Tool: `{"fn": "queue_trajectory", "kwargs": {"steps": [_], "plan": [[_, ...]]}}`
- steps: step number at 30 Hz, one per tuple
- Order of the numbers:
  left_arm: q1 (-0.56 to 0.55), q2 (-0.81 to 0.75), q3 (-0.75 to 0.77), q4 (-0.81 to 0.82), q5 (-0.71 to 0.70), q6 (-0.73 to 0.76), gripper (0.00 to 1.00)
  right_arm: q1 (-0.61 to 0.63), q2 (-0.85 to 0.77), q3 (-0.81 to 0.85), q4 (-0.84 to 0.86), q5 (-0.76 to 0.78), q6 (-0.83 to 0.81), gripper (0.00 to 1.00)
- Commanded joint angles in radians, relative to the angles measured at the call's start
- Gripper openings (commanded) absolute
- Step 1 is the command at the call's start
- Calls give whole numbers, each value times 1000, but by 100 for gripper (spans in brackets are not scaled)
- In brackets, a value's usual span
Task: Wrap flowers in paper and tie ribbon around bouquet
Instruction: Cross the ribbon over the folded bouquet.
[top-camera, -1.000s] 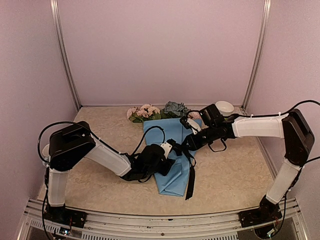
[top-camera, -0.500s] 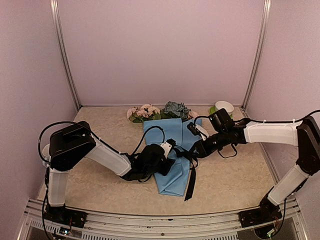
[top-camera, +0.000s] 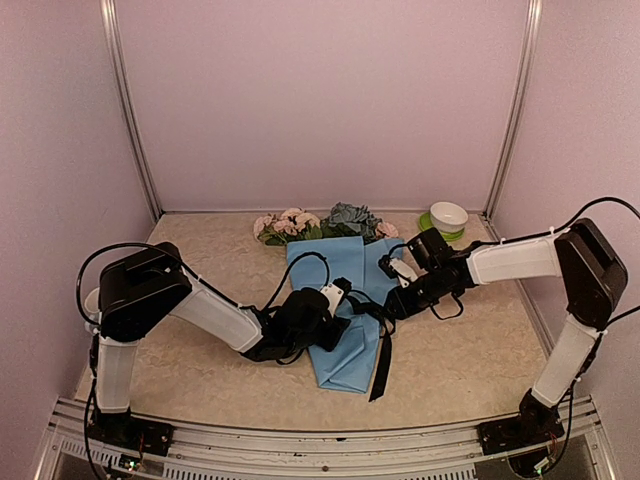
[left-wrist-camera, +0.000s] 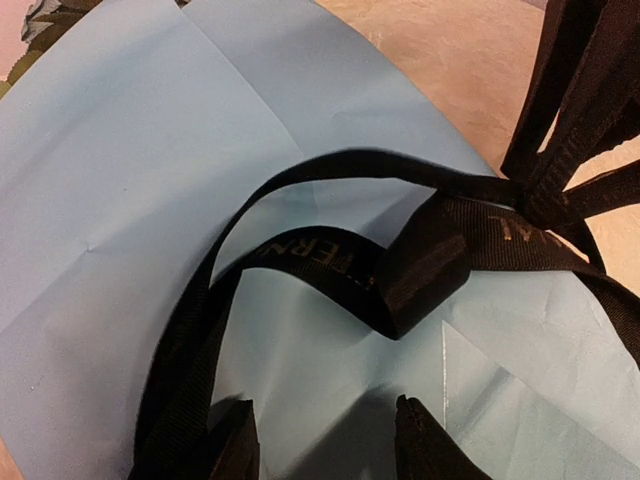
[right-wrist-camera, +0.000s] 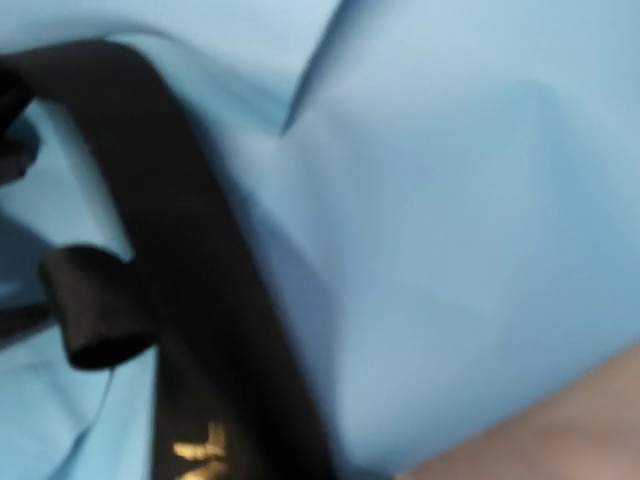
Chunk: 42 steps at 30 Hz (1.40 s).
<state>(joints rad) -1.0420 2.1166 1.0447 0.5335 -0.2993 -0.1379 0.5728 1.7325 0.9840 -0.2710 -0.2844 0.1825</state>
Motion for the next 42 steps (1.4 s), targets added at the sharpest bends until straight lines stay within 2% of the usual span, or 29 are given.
{"fn": "queue_trajectory", "kwargs": {"steps": [1,5,12,16,18,21,26,29,32,39,42], "plan": [[3,14,14,-24,2,-4,46,-1,8,31,26,34,3,12],[2,16,16,-25,-1,-1,46,-1,-8,24,22,7,-16,0],[5,28,38,-39,2,-2,46,3,-106,-2,-26,16,-25,0],[11,46,62,-52,4,-14,46,35,-207,-71,4,-55,-41,0],[11,54,71,-55,11,-17,46,64,-237,-117,41,-143,-59,0],[13,61,84,-54,12,-23,46,98,-217,-164,91,-276,-39,0],[19,62,79,-56,18,-38,46,173,-144,-171,108,-301,-32,0],[19,57,71,-55,16,-39,46,186,-158,-178,113,-300,-32,14],[19,59,67,-48,18,-39,46,180,-190,-159,49,-220,-43,29],[19,57,65,-44,19,-36,46,137,-223,-66,-73,-188,-63,42],[19,57,63,-44,20,-32,46,117,-241,-34,-118,-174,-73,59]]}}
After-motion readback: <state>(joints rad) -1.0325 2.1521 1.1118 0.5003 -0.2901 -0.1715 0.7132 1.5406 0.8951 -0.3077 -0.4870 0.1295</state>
